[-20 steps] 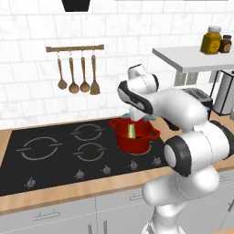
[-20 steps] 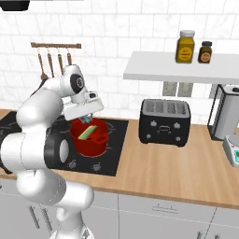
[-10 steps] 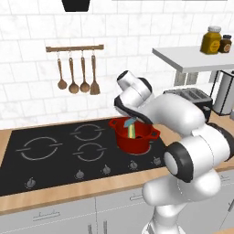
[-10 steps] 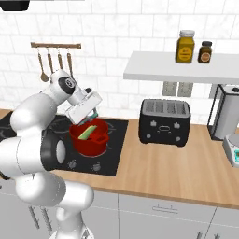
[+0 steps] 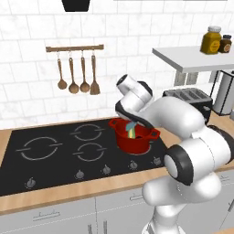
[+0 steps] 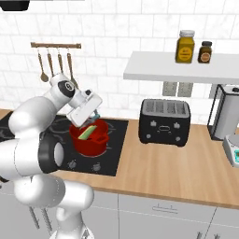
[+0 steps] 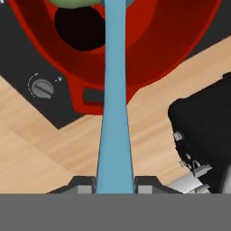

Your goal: Put the avocado and corn in the pot. Retrieve the spatula and lightly stir the vegetables in the pot.

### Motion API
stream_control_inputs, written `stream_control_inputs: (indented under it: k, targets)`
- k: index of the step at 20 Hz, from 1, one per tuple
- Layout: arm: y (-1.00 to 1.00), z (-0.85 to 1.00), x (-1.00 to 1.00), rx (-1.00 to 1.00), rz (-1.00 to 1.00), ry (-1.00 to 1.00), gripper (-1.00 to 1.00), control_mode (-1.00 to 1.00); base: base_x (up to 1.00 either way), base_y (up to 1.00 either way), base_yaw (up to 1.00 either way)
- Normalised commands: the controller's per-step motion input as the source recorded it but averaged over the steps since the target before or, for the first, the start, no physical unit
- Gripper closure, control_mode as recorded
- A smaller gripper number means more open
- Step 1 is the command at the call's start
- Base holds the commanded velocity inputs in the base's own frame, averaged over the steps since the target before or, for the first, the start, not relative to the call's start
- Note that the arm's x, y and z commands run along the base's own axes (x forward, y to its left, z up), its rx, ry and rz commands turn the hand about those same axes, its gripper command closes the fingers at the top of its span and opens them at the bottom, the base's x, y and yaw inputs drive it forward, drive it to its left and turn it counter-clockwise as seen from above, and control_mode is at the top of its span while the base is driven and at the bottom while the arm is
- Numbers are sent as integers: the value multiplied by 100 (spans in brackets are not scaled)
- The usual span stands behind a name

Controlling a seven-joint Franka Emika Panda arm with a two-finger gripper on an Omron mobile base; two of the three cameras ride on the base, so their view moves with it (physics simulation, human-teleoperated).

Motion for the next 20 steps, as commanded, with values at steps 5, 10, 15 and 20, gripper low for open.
stream_control_inputs:
  k: [5,10,15,20]
  targets:
    - [-10,0,21,-23,1,20,100,-100,0,0,0]
    - [-1,0,30,-20,8,26,100,-100,0,0,0]
    - [-8,1,7,-21,8,19,100,-100,0,0,0]
    - [-5,32,-1,-8,14,5,100,-100,0,0,0]
